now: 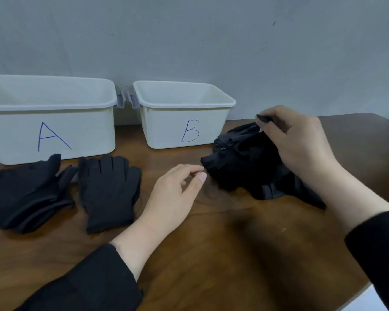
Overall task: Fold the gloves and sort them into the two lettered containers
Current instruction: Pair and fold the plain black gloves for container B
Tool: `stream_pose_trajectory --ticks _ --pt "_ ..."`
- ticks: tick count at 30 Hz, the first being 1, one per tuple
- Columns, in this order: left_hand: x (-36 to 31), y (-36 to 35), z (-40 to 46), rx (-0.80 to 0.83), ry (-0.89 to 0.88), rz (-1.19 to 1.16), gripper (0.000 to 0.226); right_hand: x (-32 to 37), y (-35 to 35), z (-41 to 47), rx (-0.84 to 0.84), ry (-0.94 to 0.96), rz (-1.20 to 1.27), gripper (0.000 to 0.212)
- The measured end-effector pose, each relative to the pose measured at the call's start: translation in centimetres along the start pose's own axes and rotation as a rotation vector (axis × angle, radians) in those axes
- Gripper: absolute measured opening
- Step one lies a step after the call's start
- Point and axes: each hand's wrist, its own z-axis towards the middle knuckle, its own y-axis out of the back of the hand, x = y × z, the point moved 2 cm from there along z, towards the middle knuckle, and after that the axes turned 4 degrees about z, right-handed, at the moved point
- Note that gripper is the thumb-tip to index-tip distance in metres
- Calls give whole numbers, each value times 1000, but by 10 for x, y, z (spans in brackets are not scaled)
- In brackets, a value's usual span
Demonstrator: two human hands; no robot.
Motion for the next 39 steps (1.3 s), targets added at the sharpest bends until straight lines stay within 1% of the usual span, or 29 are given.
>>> stream_pose_trajectory --ticks 2,4,5,6,8,10,12,15,18,19,20,22,23,24,25,27,29,31,32,33,34,35,36,37,38,39 --pt "-5 1 0 29 36 -140 31 14 -1 3 -7 -34 87 11" --pt "-9 2 0 107 48 -261 50 27 -7 5 9 -52 150 7" --pt "-11 1 0 152 50 -310 56 32 -12 4 21 -58 166 7" --pt "-14 0 -1 190 61 -360 55 35 -18 3 37 -66 168 8" --pt "-17 -1 -3 235 119 -479 39 39 -31 0 73 -80 149 9" --pt "-18 1 -7 246 170 -563 24 39 -43 -5 108 -98 118 11" --pt "-17 6 -9 194 199 -583 16 38 -52 -9 144 -123 99 13" --pt "-11 20 -9 31 274 -601 21 39 -66 -16 211 -149 50 22" --pt "-7 36 -8 -45 338 -629 26 41 -77 -24 250 -199 89 37" --pt "-6 41 -7 -65 349 -615 26 42 -81 -26 268 -234 148 39" --pt "-6 45 -6 -84 358 -602 25 44 -84 -30 307 -278 244 35" --pt "-5 52 -3 -130 388 -601 24 48 -92 -38 430 -374 526 19" --pt "-4 55 -1 -148 406 -599 23 47 -96 -41 471 -418 650 23" --pt "-4 59 1 -163 423 -584 23 48 -99 -44 502 -446 741 30" --pt "-3 62 2 -174 429 -555 23 49 -101 -47 520 -456 790 36" --pt "-3 71 6 -194 395 -510 25 52 -105 -47 499 -449 854 43" --pt "-7 83 15 -218 335 -526 23 59 -107 -40 424 -449 961 45" --pt "-4 95 32 -255 272 -531 16 60 -110 -27 335 -484 1063 46" --pt "-2 101 42 -267 239 -441 22 56 -114 -19 305 -506 1062 47" --pt "2 105 49 -263 219 -280 33 52 -118 -12 297 -519 988 48" --pt "6 109 53 -260 216 -99 44 44 -124 -8 316 -518 804 51" --pt "11 111 51 -255 213 56 50 33 -130 -7 349 -503 542 57" --pt "17 111 46 -243 196 172 51 24 -134 -11 368 -475 276 62" --pt "23 109 36 -221 167 260 48 19 -138 -19 372 -413 74 64" --pt "30 104 24 -188 134 337 41 18 -139 -30 373 -318 -25 60" --pt "37 100 13 -160 101 407 35 20 -139 -42 394 -201 -35 52"
